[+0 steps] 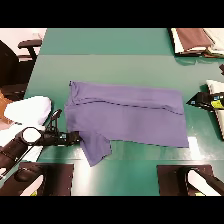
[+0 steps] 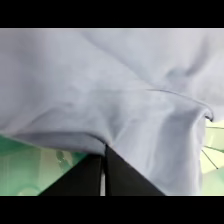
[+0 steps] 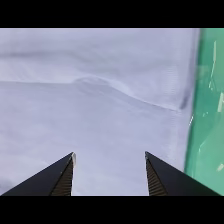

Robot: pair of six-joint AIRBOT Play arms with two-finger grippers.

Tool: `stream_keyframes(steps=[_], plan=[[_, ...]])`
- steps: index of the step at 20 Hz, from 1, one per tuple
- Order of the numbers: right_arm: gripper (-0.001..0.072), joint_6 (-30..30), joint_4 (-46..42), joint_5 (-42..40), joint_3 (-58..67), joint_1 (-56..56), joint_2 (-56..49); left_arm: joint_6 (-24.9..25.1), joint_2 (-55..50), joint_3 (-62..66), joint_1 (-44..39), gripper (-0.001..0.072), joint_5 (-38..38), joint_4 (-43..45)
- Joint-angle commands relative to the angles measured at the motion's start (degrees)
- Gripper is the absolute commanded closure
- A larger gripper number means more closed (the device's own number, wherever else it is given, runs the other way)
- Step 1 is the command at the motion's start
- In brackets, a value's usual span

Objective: Fold the shirts.

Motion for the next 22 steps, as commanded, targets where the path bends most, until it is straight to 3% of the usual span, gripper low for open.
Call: stream_keyframes(steps=[1, 6, 11, 15, 17, 18, 22], plan=[[0.0208, -1.86, -1.86, 3.98, -1.16, -4.98, 0.07, 0.33, 0.07, 1.81, -0.98, 0.0682, -3.17, -0.37], [0.0197, -1.88, -7.91, 3.87, -19.78, -20.65, 2.73, 0.31, 0.11, 9.22, -0.98, 0.0681, -8.79, 6.67], [0.0202, -1.95, 0.22, 2.05, -30.71, -23.26, -2.86, 0.90, 0.11, 11.58, -0.96, 0.0680, -8.90, 6.80], [0.0370, -2.91, 4.07, 0.20, -29.73, -18.27, -7.65, 1.44, 0.11, 11.58, -0.96, 0.0680, -9.35, 7.17], [0.0616, -2.89, 3.91, 0.35, -27.80, -14.73, -7.17, 1.42, 0.11, 11.76, -0.96, 0.0681, -11.85, 7.32], [0.0688, -2.91, 3.91, 0.66, -26.91, -13.62, -5.73, 1.36, 0.13, 12.33, -0.98, 0.0682, -13.97, 8.17], [0.0697, -2.73, -2.19, 8.09, -22.21, -11.78, 4.48, -3.15, 7.58, 13.42, -0.96, 0.0682, -22.69, 11.04]])
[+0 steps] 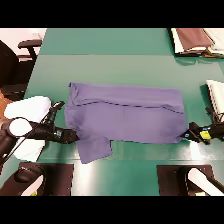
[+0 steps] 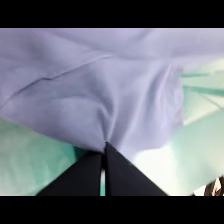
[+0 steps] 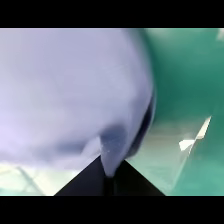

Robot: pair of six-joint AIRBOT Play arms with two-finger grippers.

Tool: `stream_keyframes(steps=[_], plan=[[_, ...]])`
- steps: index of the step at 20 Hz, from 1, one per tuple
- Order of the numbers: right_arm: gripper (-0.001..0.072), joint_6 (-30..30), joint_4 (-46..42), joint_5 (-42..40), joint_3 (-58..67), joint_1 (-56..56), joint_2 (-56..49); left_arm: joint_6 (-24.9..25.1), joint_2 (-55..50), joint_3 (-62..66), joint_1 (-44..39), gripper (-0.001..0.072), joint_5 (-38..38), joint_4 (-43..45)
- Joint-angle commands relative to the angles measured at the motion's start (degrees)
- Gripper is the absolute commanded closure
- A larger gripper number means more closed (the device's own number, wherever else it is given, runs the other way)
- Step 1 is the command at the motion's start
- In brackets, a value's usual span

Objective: Fold the shirts.

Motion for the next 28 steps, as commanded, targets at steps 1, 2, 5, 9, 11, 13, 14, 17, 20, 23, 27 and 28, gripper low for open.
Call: stream_keyframes(steps=[1, 2, 5, 9, 11, 13, 14, 17, 20, 23, 27, 28], plan=[[0.0697, 0.15, -5.25, 8.15, 3.76, 1.44, 8.15, -5.11, 6.49, 0.68, -0.02, 0.0682, -8.57, 1.11], [0.0697, 0.17, -6.75, 10.03, 4.85, 1.42, 10.64, -6.10, 8.02, 1.38, -0.04, 0.0682, -10.36, -0.42], [0.0698, 3.26, -7.41, 9.79, 8.41, 1.46, 15.63, -5.77, 7.56, 6.73, -0.02, 0.0682, -10.01, -0.26], [0.0698, 3.67, -6.01, 6.86, 14.75, 6.21, 9.14, -1.66, -1.42, 14.12, -0.02, 0.0681, -0.24, 7.85], [0.0698, 4.79, -5.92, 3.50, 19.82, 9.77, 2.43, 0.24, -8.63, 18.18, 0.17, 0.0680, 5.51, 11.32], [0.0698, 5.90, -5.84, 0.50, 25.90, 12.33, -4.92, 0.15, -16.57, 22.27, 2.36, 0.0681, 13.75, 12.31], [0.0698, 6.19, -5.66, -0.55, 29.35, 13.53, -9.05, 0.17, -20.41, 24.02, 3.58, 0.0680, 17.55, 12.28], [0.0696, 6.12, -0.55, -2.67, 37.35, 15.28, -19.82, 0.22, -29.73, 27.36, 5.09, 0.0679, 22.49, 12.02], [0.0486, 4.09, 7.37, -4.90, 42.91, 15.61, -27.52, 0.20, -35.87, 28.83, 5.09, 0.0648, 25.70, 10.51], [0.0245, 1.25, 11.04, -1.95, 47.87, 14.60, -31.67, 0.17, -36.74, 30.82, 5.09, 0.0146, 24.72, 10.29], [0.0148, -2.21, 9.46, 5.14, 48.26, 9.11, -32.15, 2.19, -36.15, 35.01, 5.07, 0.0436, 16.59, 9.97], [0.0116, -2.47, 9.46, 5.95, 47.28, 7.10, -32.15, 2.19, -36.15, 35.21, 5.07, 0.0597, 15.98, 9.29]])
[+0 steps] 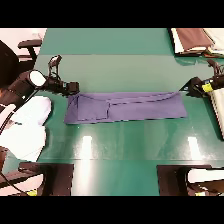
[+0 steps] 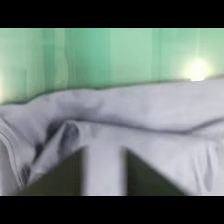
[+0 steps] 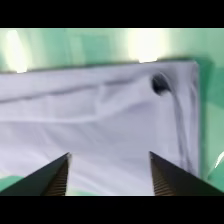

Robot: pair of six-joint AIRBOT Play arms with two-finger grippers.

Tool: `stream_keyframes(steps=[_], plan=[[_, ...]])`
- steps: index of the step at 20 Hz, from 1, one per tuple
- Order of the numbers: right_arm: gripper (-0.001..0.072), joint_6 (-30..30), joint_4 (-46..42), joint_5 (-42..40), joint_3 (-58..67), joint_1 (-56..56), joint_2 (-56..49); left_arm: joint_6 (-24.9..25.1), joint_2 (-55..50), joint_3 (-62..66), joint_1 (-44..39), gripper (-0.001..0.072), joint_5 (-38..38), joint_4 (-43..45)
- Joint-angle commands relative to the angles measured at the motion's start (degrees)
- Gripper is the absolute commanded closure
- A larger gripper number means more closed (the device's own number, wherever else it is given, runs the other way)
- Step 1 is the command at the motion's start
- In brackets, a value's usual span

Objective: Fold the shirts.

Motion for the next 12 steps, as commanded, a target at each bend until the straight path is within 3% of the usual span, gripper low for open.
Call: stream_keyframes(steps=[1, 5, 9, 10, 12], plan=[[0.0116, -2.23, 0.50, 4.04, -1.22, -5.62, -1.18, 1.05, -0.37, 1.92, -0.15, 0.0677, -3.78, -1.29], [0.0131, -3.65, 1.90, 1.18, -8.68, -10.12, -3.17, 0.98, -0.90, 1.86, -3.32, 0.0679, -1.09, -5.75], [0.0160, -4.83, 3.21, -1.11, -11.32, -6.75, -6.95, 0.94, -3.69, 1.84, -11.26, 0.0679, 6.47, -8.26], [0.0209, -4.83, 3.17, -2.29, -11.28, -5.01, -7.37, 0.94, -4.96, 1.95, -12.68, 0.0680, 7.30, -10.14], [0.0450, -5.38, 3.08, -5.11, -10.93, -1.75, -7.39, 1.01, -8.41, 3.45, -15.06, 0.0680, 7.82, -13.40]])
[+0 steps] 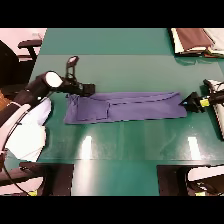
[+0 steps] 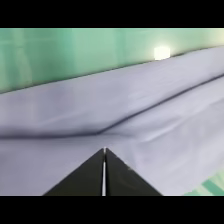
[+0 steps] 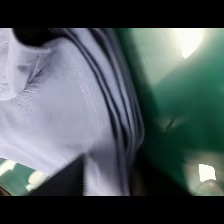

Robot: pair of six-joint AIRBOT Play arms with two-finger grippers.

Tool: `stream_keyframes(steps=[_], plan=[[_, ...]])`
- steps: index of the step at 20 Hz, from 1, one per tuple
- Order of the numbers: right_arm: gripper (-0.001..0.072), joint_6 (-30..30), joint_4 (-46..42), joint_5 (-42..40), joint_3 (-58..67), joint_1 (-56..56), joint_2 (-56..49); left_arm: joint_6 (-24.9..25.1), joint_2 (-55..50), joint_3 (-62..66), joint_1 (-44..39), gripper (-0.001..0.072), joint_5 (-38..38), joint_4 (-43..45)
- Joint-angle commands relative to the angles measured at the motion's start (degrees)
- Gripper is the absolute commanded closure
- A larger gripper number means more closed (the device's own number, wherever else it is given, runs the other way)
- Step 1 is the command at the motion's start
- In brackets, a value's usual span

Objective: Fold the shirts.

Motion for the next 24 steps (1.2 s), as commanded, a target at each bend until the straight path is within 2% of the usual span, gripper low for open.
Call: stream_keyframes(steps=[1, 2, 5, 8, 11, 16, 22, 24], plan=[[0.0594, -1.16, 0.00, -3.78, 0.37, 4.24, -1.03, 0.00, -5.55, 2.89, -4.87, 0.0680, 2.43, -4.63], [0.0696, -1.27, 0.00, -2.82, 1.77, 5.03, -0.66, 0.02, -7.58, 4.76, -5.84, 0.0680, 1.92, -4.66], [0.0698, -1.25, 0.72, 2.14, 7.50, 5.77, 2.82, 1.27, -13.55, 10.88, -8.72, 0.0680, 0.22, -4.98], [0.0698, -1.03, 9.79, 6.80, 13.40, 6.95, 8.02, 1.66, -18.82, 15.91, -11.50, 0.0680, 0.44, -5.22], [0.0698, -0.39, 17.46, 6.73, 17.38, 10.36, 12.90, 2.12, -23.80, 20.57, -13.49, 0.0680, -0.39, -5.38], [0.0698, 1.14, 18.03, 6.36, 22.91, 18.67, 17.53, 2.08, -27.69, 23.32, -13.94, 0.0680, -1.88, -5.40], [0.0698, 2.08, 18.01, 2.93, 27.61, 28.74, 17.92, 2.08, -27.80, 23.58, -13.79, 0.0680, -2.54, -5.35], [0.0698, 2.03, 18.01, 1.86, 28.17, 31.93, 17.92, 2.10, -27.34, 26.10, -12.35, 0.0680, -5.75, -5.29]])
